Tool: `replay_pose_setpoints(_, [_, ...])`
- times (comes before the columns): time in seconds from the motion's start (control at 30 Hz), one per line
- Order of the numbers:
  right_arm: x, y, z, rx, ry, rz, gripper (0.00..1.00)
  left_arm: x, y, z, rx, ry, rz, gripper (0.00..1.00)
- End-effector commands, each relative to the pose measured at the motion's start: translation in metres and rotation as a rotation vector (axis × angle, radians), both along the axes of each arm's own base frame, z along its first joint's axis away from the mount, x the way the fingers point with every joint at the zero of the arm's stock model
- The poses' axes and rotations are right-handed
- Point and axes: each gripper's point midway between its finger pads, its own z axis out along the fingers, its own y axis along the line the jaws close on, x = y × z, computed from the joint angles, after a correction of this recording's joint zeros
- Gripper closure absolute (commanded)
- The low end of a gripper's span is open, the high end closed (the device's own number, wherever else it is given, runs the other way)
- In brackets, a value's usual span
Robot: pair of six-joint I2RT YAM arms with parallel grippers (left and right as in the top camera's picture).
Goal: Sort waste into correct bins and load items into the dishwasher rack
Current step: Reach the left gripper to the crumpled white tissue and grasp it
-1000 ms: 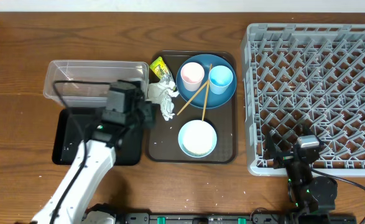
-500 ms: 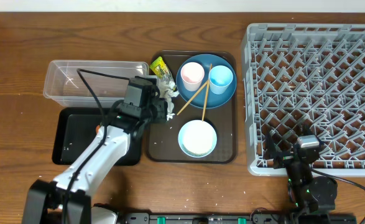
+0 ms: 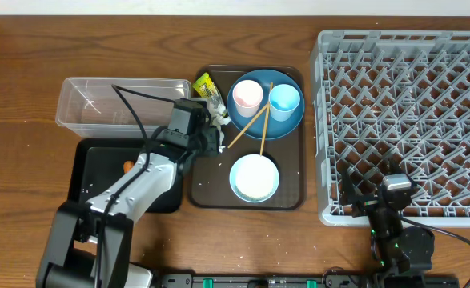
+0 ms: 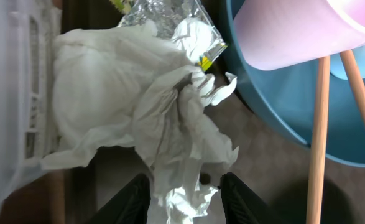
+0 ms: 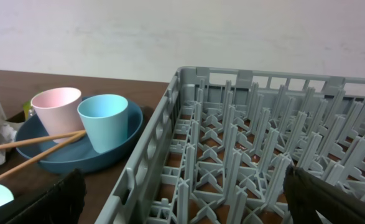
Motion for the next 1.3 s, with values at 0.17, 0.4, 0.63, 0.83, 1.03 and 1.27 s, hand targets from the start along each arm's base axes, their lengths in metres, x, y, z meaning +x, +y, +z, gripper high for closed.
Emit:
replay_pose_setpoints(0.17, [-0.001, 0.002, 0.0, 0.007, -0.001, 0.009, 0.01, 0.011, -0.003, -0.01, 0.004, -0.003, 0.011, 0.59])
replay_pose_setpoints(0.4, [0.0, 0.002, 0.0, 0.007, 0.0, 0.009, 0.01, 0.011, -0.003, -0.02, 0.011, 0.016, 0.011, 0.59])
replay_pose_setpoints(0.63, [-0.001, 0.002, 0.0, 0.007, -0.001, 0.009, 0.01, 0.011, -0.003, -0.02, 0.009, 0.015, 0.01, 0.81])
replay_pose_setpoints(0.83, [-0.001, 0.002, 0.0, 0.007, -0.001, 0.009, 0.01, 0.009, -0.002, -0.006, 0.002, -0.005, 0.01, 0.94])
replay_pose_setpoints(1.03, [-0.001, 0.002, 0.0, 0.007, -0.001, 0.009, 0.01, -0.006, 0.002, 0.03, -0.009, -0.029, 0.009, 0.94])
replay_pose_setpoints(1.27, [-0.001, 0.002, 0.0, 0.007, -0.001, 0.009, 0.01, -0.046, 0.016, 0.065, 0.001, -0.001, 0.009, 0.94])
